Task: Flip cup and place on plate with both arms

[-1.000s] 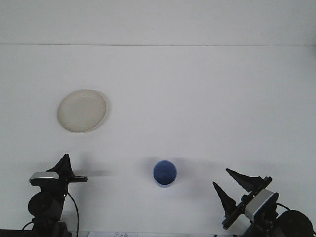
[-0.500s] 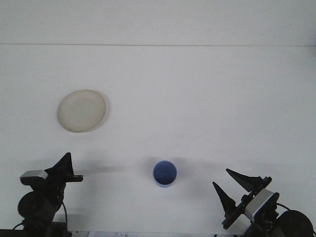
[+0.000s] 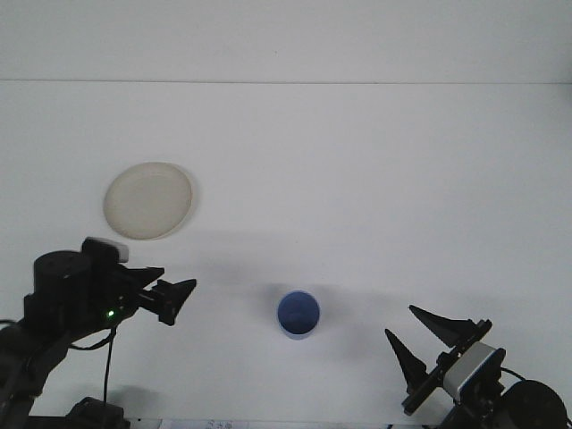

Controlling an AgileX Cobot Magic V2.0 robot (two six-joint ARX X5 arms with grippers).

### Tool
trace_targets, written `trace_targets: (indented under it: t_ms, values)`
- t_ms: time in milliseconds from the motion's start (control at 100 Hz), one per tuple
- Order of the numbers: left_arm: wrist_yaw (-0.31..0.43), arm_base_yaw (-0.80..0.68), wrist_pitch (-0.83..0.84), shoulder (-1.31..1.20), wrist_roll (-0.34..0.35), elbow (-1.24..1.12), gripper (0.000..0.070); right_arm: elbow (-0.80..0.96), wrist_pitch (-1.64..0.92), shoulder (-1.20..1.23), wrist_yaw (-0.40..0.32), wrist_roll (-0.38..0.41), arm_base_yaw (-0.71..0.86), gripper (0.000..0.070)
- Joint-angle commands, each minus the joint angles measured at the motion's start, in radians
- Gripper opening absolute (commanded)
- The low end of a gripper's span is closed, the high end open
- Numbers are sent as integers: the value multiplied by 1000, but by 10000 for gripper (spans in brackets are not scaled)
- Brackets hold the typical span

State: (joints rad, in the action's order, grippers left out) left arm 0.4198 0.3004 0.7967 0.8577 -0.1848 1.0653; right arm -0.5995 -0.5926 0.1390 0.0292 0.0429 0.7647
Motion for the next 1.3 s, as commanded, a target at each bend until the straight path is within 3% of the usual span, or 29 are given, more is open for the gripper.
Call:
trace_targets:
  t_ms: [0,130,470,860,960,1030,1230,1290]
  values:
    - [3,79,17,93,18,62,581,-8,10,-2,-3,13,8,382]
    - [-29,214,5,229,17,135,529,-8,10,-2,-3,13,8,382]
    - [-137,476,-70,569,31,269,532,-8,9,-2,-3,13,8,382]
    - [-270,572,-79,789,69,306,531,-8,10,-2,-3,13,8,382]
    - [-274,573,-83,817,69,306,521,-8,10,-2,-3,13,8,382]
    - [-274,573,-84,832,69,306,420,-8,10,-2,-3,13,8,383]
    - [-274,576,-70,843,85,306,0,-8,10,-2,-3,13,8,382]
    - [-274,577,-58,843,95,309,10,-8,10,-2,-3,13,8,382]
